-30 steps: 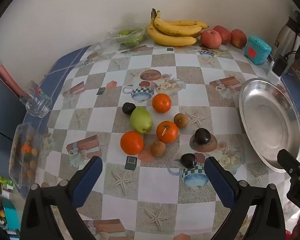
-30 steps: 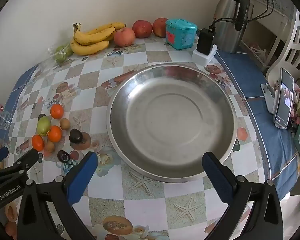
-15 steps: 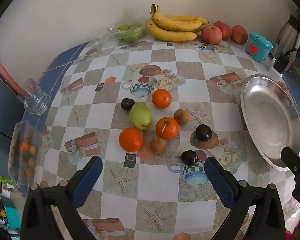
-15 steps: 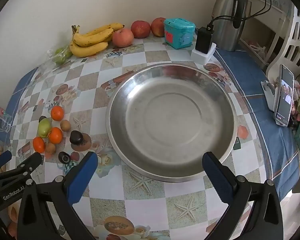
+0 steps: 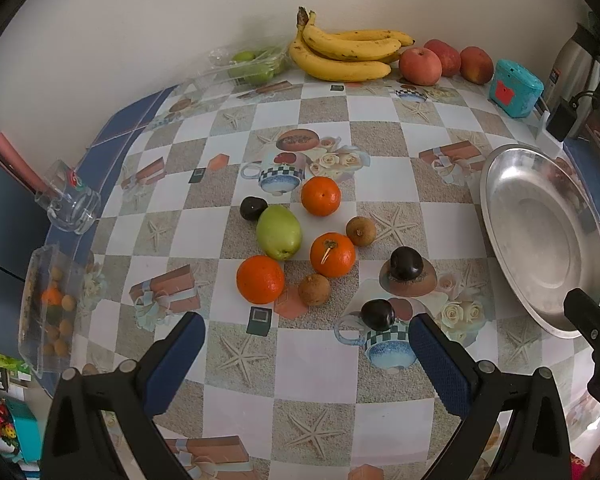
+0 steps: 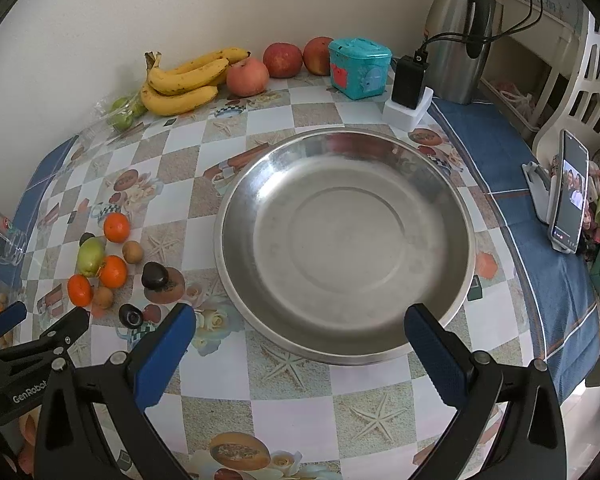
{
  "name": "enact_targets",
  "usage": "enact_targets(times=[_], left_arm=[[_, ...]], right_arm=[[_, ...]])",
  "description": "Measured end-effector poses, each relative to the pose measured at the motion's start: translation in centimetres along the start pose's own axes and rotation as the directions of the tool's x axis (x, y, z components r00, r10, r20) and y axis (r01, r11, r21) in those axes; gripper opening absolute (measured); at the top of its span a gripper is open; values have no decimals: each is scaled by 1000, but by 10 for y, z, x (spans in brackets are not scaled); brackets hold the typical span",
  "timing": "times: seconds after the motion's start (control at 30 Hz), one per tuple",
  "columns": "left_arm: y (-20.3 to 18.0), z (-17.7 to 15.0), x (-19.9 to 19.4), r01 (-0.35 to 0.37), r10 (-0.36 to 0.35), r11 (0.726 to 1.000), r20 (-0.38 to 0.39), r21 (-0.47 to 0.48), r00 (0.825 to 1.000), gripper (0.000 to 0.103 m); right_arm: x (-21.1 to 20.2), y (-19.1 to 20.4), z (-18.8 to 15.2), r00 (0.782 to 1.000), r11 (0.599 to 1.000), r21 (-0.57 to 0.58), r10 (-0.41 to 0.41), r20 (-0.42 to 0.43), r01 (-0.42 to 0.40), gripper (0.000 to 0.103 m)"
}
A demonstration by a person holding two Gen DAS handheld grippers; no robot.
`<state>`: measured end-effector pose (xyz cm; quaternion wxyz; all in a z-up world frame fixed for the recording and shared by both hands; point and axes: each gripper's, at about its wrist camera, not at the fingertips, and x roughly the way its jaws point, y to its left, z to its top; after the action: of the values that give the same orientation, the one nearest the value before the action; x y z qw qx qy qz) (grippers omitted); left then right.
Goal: Organize fruits
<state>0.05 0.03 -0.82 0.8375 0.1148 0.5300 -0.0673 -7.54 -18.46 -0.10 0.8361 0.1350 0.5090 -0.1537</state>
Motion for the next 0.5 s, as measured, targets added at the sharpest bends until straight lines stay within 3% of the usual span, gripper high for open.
enact_targets(times=[0.5], left_arm=[[0,-1,0,-3,3,1000,6,7,1000,103]], right_arm=[[0,-1,0,1000,1000,6,7,2,-7,103]])
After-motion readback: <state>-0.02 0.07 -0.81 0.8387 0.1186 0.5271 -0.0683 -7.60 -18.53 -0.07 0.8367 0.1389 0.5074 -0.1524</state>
